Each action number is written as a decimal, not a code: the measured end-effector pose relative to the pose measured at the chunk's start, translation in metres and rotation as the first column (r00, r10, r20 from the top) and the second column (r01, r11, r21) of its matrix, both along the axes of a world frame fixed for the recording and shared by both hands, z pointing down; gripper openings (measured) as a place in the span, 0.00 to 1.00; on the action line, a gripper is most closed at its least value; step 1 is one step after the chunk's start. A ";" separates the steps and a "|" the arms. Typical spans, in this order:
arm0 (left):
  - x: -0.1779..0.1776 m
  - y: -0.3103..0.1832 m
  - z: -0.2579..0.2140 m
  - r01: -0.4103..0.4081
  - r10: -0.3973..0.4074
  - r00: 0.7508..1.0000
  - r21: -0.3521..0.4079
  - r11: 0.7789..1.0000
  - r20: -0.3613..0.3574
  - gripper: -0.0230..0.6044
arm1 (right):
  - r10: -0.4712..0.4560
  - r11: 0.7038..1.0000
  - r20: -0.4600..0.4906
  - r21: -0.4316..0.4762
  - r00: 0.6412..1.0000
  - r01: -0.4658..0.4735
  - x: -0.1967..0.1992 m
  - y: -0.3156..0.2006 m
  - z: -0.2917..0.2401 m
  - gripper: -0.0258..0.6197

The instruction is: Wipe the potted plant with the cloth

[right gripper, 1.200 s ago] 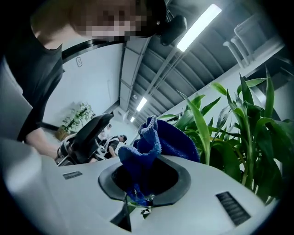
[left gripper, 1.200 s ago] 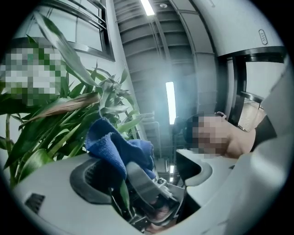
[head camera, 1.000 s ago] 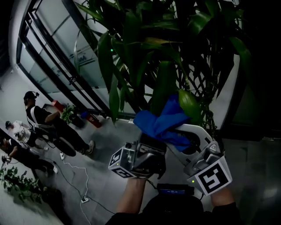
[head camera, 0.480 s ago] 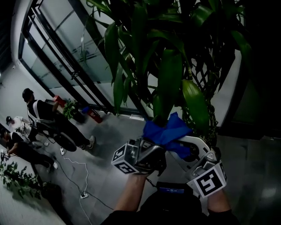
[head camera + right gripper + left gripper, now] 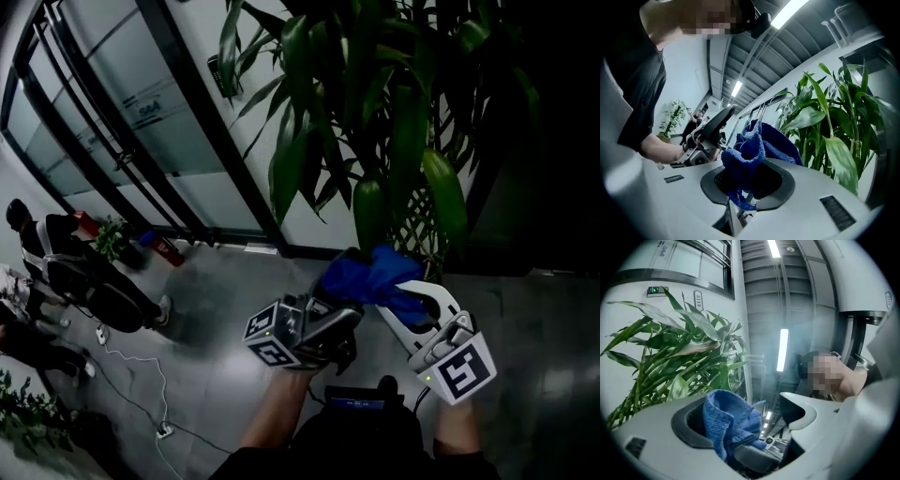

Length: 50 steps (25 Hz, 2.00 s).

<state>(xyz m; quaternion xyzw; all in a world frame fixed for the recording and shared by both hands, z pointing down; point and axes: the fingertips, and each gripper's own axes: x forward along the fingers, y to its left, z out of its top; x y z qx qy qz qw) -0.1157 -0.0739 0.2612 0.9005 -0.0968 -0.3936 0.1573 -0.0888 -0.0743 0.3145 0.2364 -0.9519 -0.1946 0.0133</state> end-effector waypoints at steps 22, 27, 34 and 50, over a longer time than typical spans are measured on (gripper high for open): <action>-0.051 -0.019 0.058 -0.071 0.070 0.997 -0.197 0.978 -0.014 0.71 | 0.293 0.953 0.338 -0.022 0.895 -0.303 0.035 0.007 -0.060 0.18; -0.023 -0.061 0.064 -0.045 0.054 0.998 -0.203 0.978 0.036 0.71 | 0.256 0.958 0.419 0.009 0.871 -0.286 0.058 -0.034 -0.075 0.18; -0.002 -0.076 0.063 -0.033 0.043 0.998 -0.173 0.984 0.055 0.66 | 0.161 0.965 0.446 0.114 0.880 -0.235 0.043 -0.070 -0.097 0.18; -0.028 -0.073 0.060 -0.195 0.197 0.980 -0.143 0.970 0.001 0.05 | 0.332 0.910 0.217 0.183 0.918 -0.372 -0.037 -0.137 -0.111 0.18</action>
